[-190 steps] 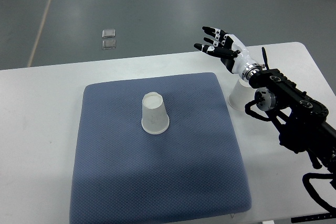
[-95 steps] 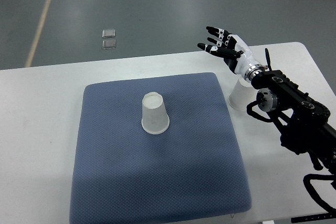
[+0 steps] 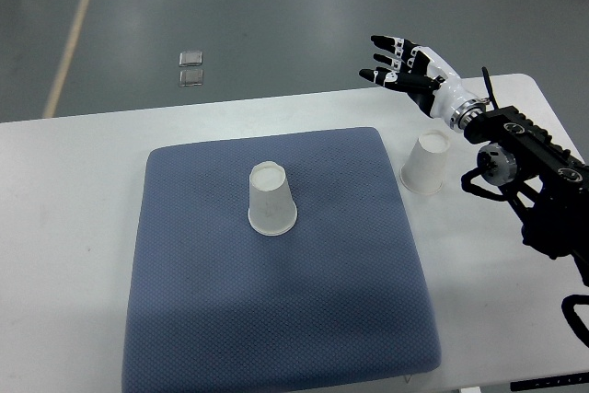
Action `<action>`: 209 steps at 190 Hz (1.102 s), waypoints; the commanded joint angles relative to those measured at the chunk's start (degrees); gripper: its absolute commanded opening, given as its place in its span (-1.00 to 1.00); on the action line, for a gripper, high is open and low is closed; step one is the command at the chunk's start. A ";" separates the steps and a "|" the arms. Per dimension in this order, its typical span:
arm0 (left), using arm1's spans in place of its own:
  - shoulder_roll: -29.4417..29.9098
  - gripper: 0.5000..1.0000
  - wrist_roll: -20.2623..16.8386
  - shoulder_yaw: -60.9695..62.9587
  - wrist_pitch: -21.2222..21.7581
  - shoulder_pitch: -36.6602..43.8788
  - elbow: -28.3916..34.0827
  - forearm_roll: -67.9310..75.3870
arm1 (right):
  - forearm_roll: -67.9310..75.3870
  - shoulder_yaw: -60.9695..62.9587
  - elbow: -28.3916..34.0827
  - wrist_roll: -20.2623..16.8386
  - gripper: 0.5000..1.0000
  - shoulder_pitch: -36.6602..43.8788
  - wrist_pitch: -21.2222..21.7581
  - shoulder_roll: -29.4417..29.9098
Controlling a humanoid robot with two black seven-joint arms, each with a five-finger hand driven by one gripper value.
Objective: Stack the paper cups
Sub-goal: 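Move the right hand over the white cup beside the pad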
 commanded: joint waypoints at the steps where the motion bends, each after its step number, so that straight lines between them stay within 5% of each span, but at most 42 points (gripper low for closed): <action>1: 0.00 1.00 0.00 0.05 -0.04 0.00 0.00 0.00 | -3.51 -3.90 1.10 0.76 0.69 1.92 2.94 -5.74; 57: 0.00 1.00 0.00 0.05 -0.04 0.00 0.00 0.00 | -21.79 -12.51 4.27 9.81 0.69 5.35 11.38 -18.22; 98: 0.00 1.00 0.00 0.05 -0.04 0.00 0.00 0.00 | -37.78 -15.67 4.36 14.55 0.69 6.23 10.85 -20.68; 140: 0.00 1.00 0.00 0.05 -0.04 0.00 0.00 0.00 | -45.35 -21.48 4.36 15.26 0.69 6.75 9.97 -20.85; 209: 0.00 1.00 0.00 0.05 -0.04 0.00 0.00 0.00 | -47.55 -34.74 3.74 15.26 0.69 10.53 1.62 -19.89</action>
